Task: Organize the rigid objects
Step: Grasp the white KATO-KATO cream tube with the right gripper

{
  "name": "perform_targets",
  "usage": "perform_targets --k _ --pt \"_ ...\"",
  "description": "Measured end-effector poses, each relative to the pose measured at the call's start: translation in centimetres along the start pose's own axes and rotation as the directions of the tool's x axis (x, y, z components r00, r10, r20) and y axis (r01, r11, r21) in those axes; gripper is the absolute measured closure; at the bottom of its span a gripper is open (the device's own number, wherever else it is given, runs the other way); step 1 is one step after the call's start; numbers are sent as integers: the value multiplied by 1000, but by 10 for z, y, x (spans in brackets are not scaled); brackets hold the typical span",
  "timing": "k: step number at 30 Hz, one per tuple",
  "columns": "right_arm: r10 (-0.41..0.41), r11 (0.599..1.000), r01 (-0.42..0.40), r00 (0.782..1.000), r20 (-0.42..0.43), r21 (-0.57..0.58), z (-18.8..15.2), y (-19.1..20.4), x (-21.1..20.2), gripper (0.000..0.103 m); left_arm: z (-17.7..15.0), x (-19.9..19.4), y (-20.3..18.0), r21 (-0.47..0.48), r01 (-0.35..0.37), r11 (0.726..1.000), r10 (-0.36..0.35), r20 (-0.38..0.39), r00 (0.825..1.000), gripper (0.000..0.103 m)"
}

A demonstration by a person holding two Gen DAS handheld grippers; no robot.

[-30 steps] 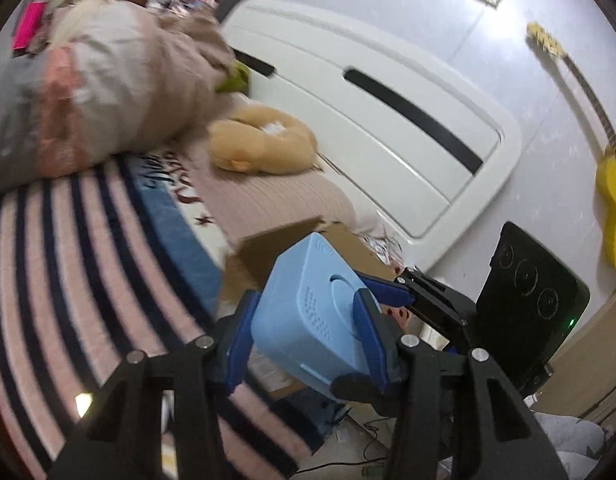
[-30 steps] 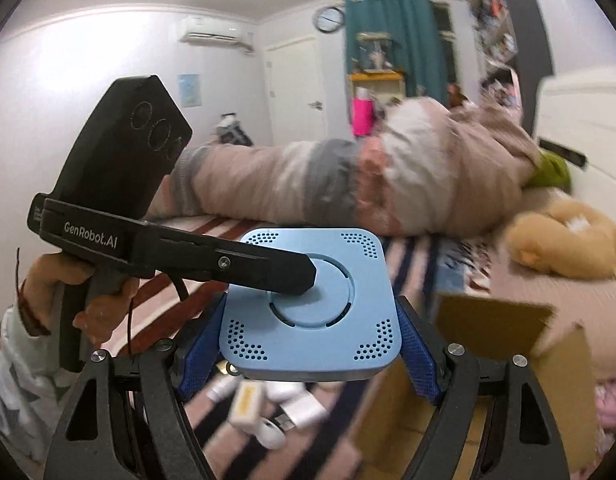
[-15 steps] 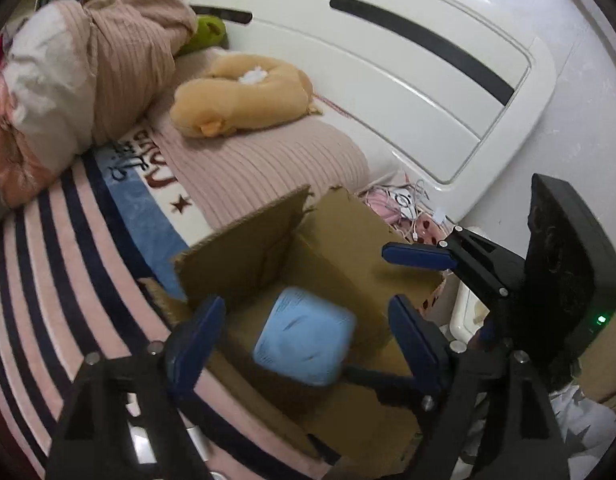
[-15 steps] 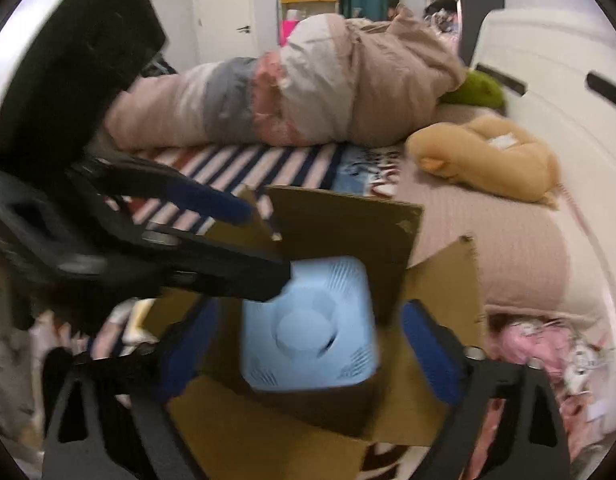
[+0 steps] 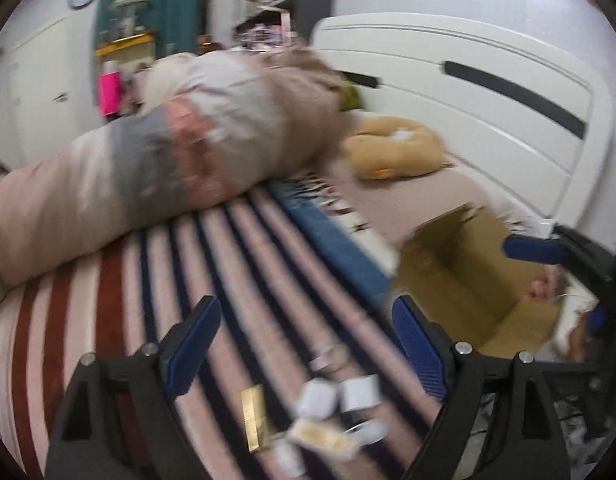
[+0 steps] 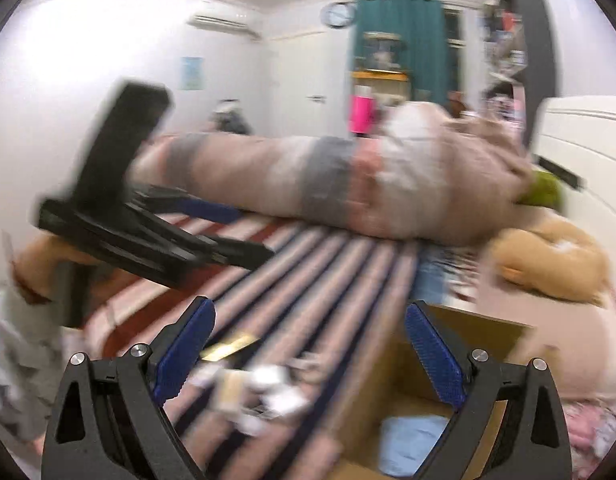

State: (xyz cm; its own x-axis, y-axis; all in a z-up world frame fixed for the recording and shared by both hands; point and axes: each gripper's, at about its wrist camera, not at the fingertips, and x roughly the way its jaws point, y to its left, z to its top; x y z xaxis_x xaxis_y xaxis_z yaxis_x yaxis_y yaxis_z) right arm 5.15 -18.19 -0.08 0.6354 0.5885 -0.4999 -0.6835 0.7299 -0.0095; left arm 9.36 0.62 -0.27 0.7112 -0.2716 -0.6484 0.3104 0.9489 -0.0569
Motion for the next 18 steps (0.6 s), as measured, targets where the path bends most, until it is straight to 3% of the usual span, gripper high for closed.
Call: perform_targets --k 2,4,5,7,11,13,16,17,18 --pt "19 998 -21 999 -34 -52 -5 23 18 18 -23 5 23 -29 -22 999 21 -20 1000 17" --pt "66 994 -75 990 -121 -75 -16 42 44 31 -49 13 45 -61 -45 997 43 -32 999 17" --pt "90 992 -103 983 -160 -74 -23 50 54 33 -61 18 53 -76 -56 996 53 -41 998 17" --pt "137 984 -162 954 -267 -76 -44 64 82 37 -83 32 67 -109 -62 992 55 -69 996 17" --pt "156 979 -198 892 -425 -56 -84 77 131 37 -122 58 88 -172 -49 984 27 -130 991 17" --pt "144 982 -185 862 -487 -38 -97 77 156 44 -135 65 95 -192 -44 980 16 -143 990 17" --pt "80 989 -133 838 -540 -59 -108 72 183 48 -145 73 99 -225 -29 974 -4 -146 989 17" --pt "70 989 -128 830 -553 -67 -111 71 188 65 -146 74 100 -227 -26 973 -8 -146 989 17" --pt "65 990 -124 828 -557 -68 -113 70 191 71 -147 75 99 -226 -24 974 -10 -148 989 18"
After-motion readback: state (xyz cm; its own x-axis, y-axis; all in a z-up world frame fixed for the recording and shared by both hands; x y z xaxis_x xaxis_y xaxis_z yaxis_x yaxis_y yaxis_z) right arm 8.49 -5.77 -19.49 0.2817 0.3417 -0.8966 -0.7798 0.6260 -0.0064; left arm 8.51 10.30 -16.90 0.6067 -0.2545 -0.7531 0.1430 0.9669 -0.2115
